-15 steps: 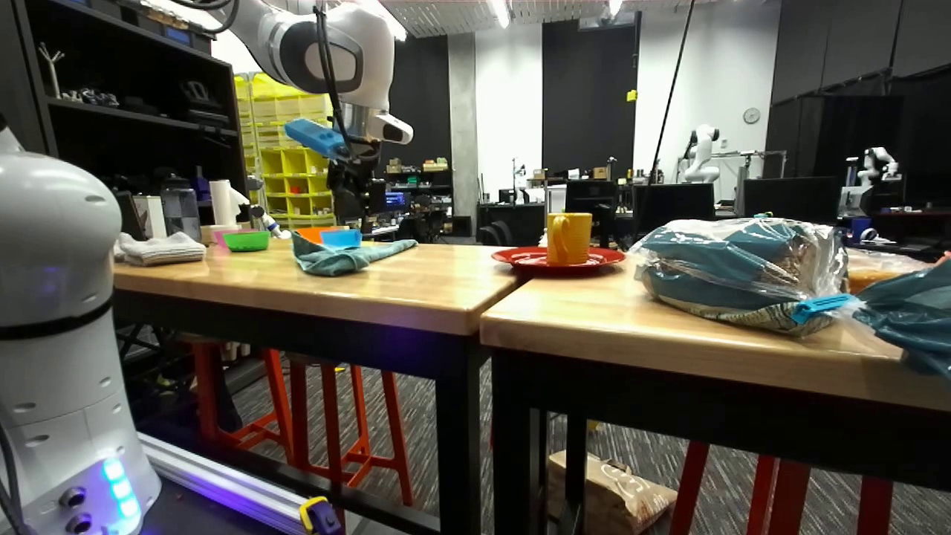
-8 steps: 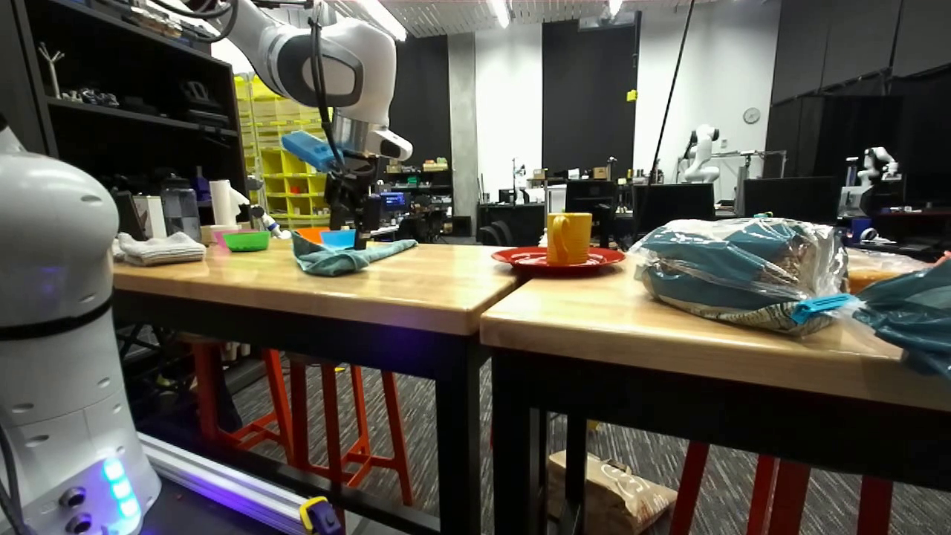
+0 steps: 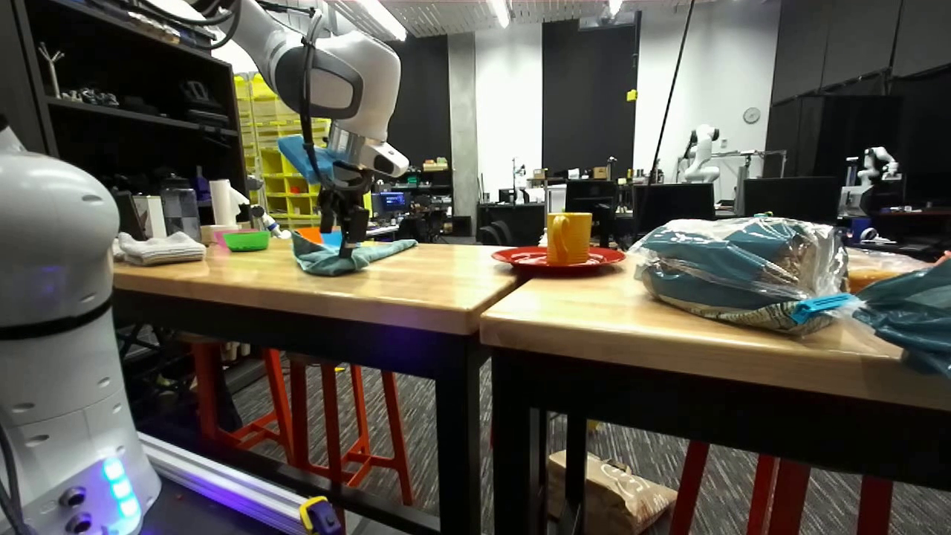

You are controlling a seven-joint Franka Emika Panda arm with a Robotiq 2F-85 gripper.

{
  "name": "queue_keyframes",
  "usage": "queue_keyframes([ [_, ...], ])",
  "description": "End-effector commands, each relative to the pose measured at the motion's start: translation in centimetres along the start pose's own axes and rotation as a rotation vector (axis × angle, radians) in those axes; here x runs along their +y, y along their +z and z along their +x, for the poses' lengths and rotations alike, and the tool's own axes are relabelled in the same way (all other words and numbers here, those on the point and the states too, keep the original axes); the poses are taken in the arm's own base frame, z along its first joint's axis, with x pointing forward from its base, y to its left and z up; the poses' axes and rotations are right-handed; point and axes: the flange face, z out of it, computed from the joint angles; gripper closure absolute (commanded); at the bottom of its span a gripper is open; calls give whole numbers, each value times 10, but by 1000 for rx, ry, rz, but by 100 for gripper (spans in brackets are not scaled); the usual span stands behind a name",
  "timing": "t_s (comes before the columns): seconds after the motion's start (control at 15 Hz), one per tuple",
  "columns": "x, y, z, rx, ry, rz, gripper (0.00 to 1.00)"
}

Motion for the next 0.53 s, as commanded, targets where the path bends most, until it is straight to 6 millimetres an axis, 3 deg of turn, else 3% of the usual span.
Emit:
queue_keyframes([
  [0.0, 1, 1, -2, 10, 32, 2, 0],
  [0.47, 9, 12, -4, -25, 65, -4, 0],
])
